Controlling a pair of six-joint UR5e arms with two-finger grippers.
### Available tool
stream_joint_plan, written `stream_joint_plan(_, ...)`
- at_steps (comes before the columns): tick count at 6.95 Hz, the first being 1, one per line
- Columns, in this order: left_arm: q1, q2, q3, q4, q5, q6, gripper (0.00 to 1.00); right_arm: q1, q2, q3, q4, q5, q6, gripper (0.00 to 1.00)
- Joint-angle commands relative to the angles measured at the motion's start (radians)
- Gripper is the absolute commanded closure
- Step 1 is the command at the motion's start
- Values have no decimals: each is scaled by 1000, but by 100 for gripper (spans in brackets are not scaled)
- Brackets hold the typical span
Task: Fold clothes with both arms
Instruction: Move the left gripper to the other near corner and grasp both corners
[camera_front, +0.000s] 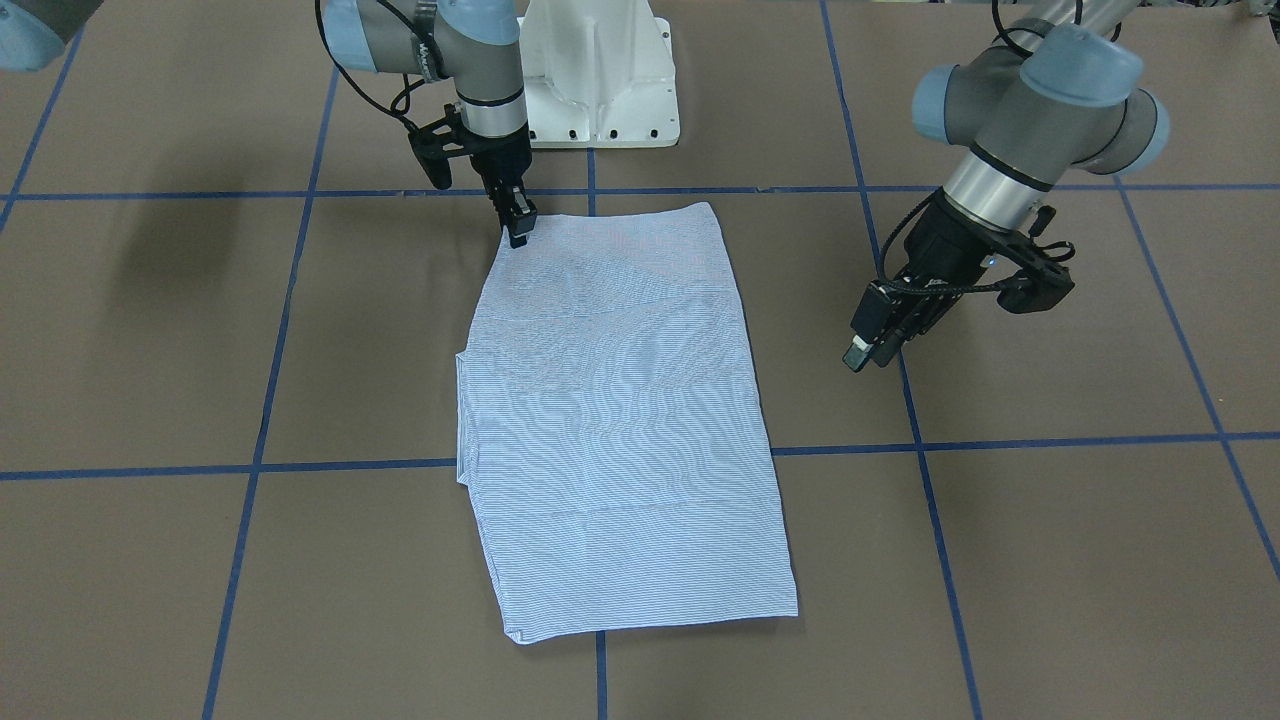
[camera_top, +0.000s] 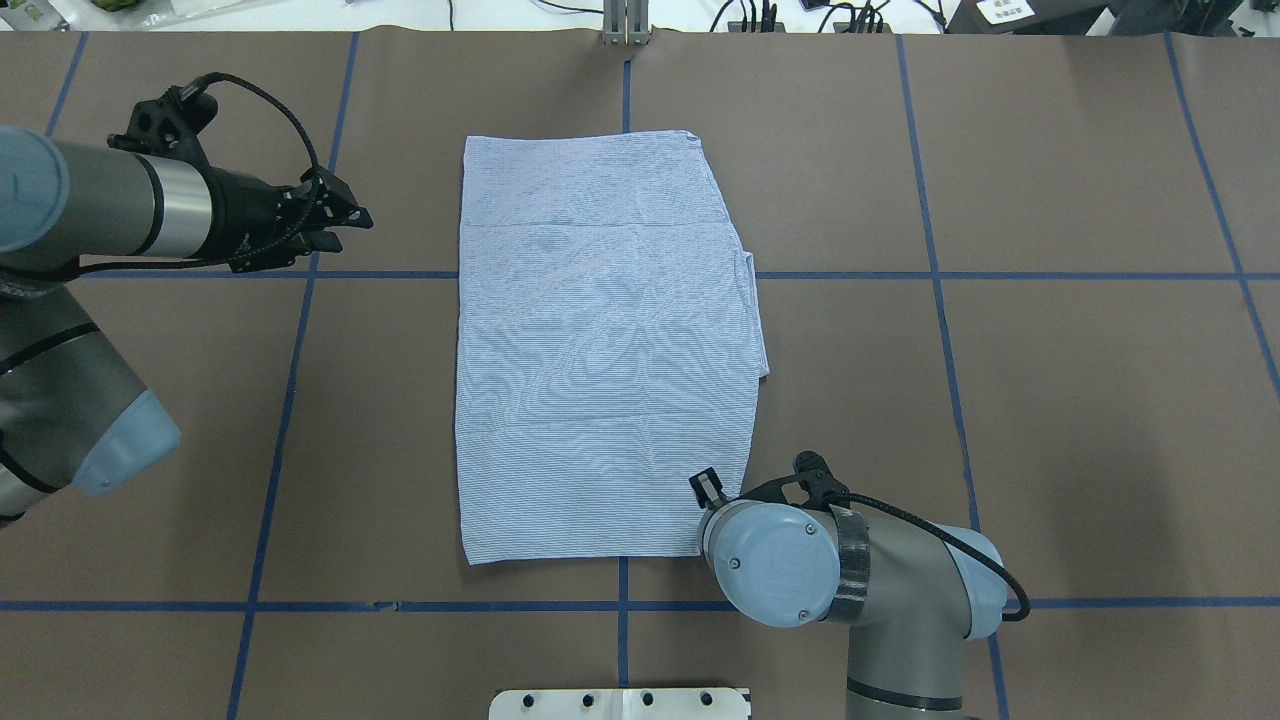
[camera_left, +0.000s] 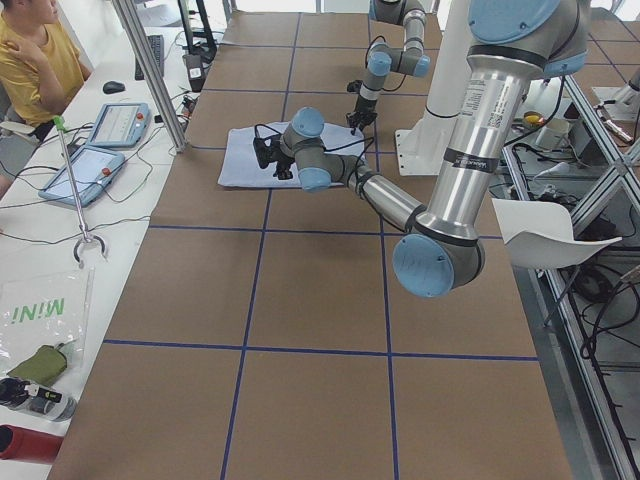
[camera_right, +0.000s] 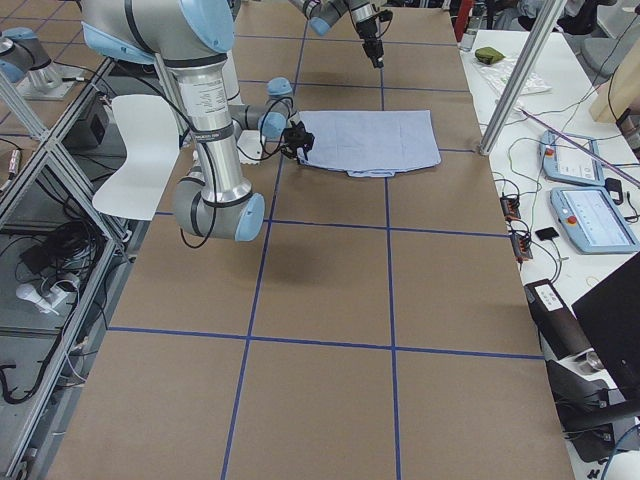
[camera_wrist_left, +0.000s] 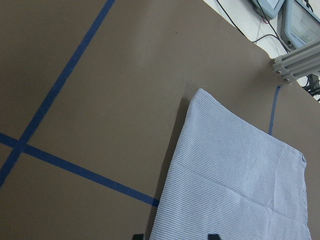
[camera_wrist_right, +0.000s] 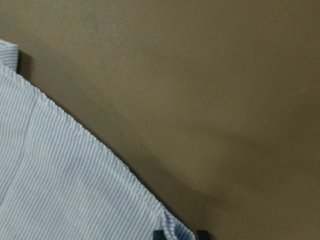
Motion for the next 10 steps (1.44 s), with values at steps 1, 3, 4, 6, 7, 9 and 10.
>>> stream_joint_plan(1, -2, 1, -5, 0, 1, 0, 47, 0, 3, 8, 1, 2, 3, 100)
stream_joint_plan(3, 0, -6, -8, 2, -1, -9, 47, 11, 15, 15, 1, 8, 3, 100)
stream_joint_plan(4, 0, -2, -20, 0, 1, -56, 47, 14, 9, 55, -11, 11, 3, 100)
stream_joint_plan(6, 38, 7, -55, -8, 6, -225, 48, 15, -2, 74, -13, 9, 4, 100)
stream_joint_plan(7, 104, 48, -133, -5, 31, -305, 48, 14, -9, 77, -31, 9, 13, 100)
stream_joint_plan(9, 303, 130, -210, 3, 198, -431, 48, 6, -11, 81, -40, 8, 12, 100)
stream_joint_plan(10, 412, 138, -210, 8, 304, -500, 47, 6, -11, 81, -42, 8, 13, 100)
